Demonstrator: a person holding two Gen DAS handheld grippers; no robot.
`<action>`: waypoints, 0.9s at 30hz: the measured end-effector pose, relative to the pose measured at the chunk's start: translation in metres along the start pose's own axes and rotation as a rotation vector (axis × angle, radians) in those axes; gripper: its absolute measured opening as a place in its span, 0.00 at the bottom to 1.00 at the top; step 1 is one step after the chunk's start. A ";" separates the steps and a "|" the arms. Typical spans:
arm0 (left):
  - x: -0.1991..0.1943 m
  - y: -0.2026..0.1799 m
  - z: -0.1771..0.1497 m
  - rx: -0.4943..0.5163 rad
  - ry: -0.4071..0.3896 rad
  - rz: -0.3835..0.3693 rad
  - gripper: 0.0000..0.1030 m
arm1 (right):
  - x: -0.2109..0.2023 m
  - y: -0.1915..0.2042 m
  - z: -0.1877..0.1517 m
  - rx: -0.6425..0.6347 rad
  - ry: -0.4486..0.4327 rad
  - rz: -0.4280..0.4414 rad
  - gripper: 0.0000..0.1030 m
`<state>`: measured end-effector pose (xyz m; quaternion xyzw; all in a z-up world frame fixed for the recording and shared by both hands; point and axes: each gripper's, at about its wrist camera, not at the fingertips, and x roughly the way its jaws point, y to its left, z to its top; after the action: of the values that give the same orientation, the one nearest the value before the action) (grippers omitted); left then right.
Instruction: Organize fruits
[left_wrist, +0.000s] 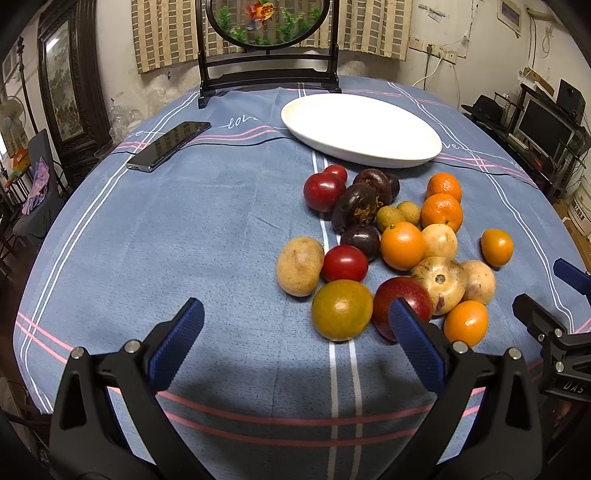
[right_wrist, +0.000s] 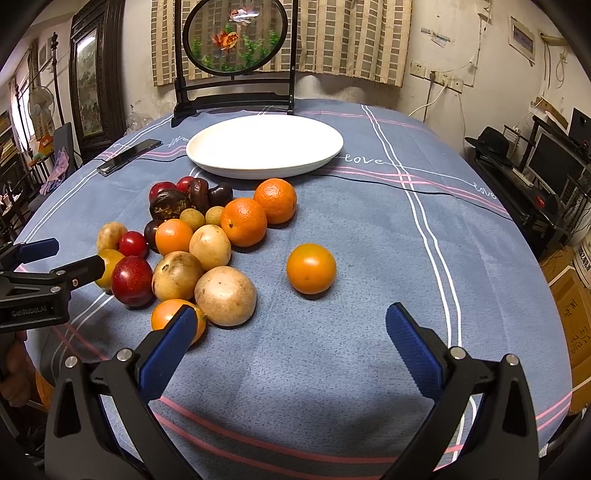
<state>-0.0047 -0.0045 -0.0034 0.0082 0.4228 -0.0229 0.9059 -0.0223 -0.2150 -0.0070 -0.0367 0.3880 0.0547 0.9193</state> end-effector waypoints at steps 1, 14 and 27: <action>-0.001 0.000 0.000 0.000 0.000 -0.001 0.98 | 0.000 0.000 0.000 0.001 0.000 0.000 0.99; 0.000 -0.001 -0.001 0.001 0.006 -0.002 0.98 | 0.000 0.000 -0.001 -0.004 0.005 0.003 0.99; 0.005 0.000 -0.002 -0.002 0.013 0.001 0.98 | 0.003 0.002 -0.001 -0.002 0.008 0.008 0.99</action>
<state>-0.0031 -0.0043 -0.0080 0.0074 0.4285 -0.0221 0.9032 -0.0212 -0.2133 -0.0104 -0.0365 0.3918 0.0588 0.9174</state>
